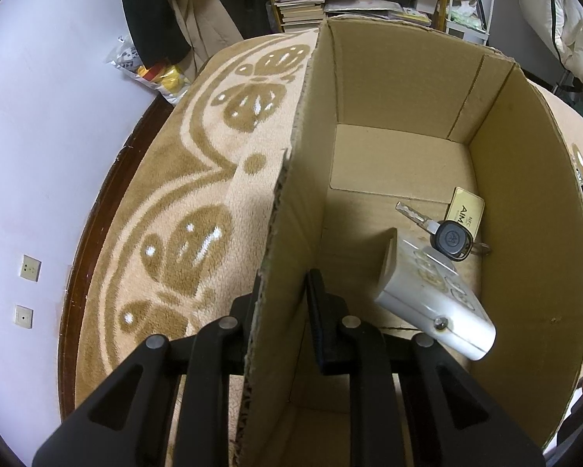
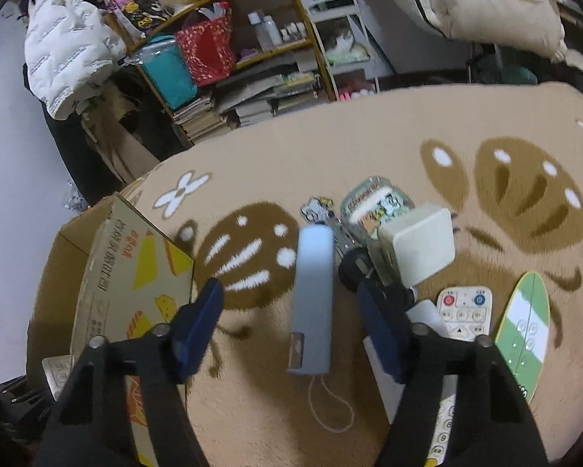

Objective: Organize rigid objects
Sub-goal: 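Grasp the light blue cylinder with cable using the right tool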

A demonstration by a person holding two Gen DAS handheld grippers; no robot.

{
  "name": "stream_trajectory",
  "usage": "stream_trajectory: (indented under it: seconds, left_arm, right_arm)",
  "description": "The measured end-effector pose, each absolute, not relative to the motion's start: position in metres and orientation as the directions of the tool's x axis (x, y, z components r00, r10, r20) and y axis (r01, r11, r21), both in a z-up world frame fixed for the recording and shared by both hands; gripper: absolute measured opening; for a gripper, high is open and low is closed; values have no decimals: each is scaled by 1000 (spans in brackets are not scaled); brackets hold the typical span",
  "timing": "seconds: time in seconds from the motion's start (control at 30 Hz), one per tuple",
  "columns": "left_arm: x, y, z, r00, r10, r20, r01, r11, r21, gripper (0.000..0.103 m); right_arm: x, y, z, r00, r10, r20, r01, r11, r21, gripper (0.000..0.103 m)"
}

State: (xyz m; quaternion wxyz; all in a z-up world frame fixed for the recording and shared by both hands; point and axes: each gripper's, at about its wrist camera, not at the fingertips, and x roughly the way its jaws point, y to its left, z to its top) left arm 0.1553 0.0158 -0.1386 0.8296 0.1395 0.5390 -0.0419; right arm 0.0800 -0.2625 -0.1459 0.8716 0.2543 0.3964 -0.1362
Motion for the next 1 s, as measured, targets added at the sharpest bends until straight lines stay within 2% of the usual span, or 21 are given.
stream_trajectory:
  seconds: [0.1,0.4,0.53,0.8,0.9,1.0]
  left_arm:
    - [155,17,-138,416,83,-906,218,958,188,17]
    - [155,16,-137,417,95,-904,213,957,199,17]
    - [156,18,-137,410,87,-908,206,961,185,17]
    - [156,18,-137,414,94,-905,211,958,195,17]
    - [156,17,-138,416,95,-905,212,957,198,17]
    - [156,18,-138,413,91,-906,209,959,192,17]
  right_arm:
    - [84,-263,-148,627,-23,-779,439,837,328,53]
    - [92,-269,-164,586,26,-810,448,823,350,51]
    - [93,-271,-174,576,32,-817,456,817,353,42]
    - [105,-268,-178,579,14,-815,444,833,330,42]
    - [114,-267,-187,568,73,-820,417,833,363,40]
    - [117,-258,-189,555,42,-831,410,855,316,40]
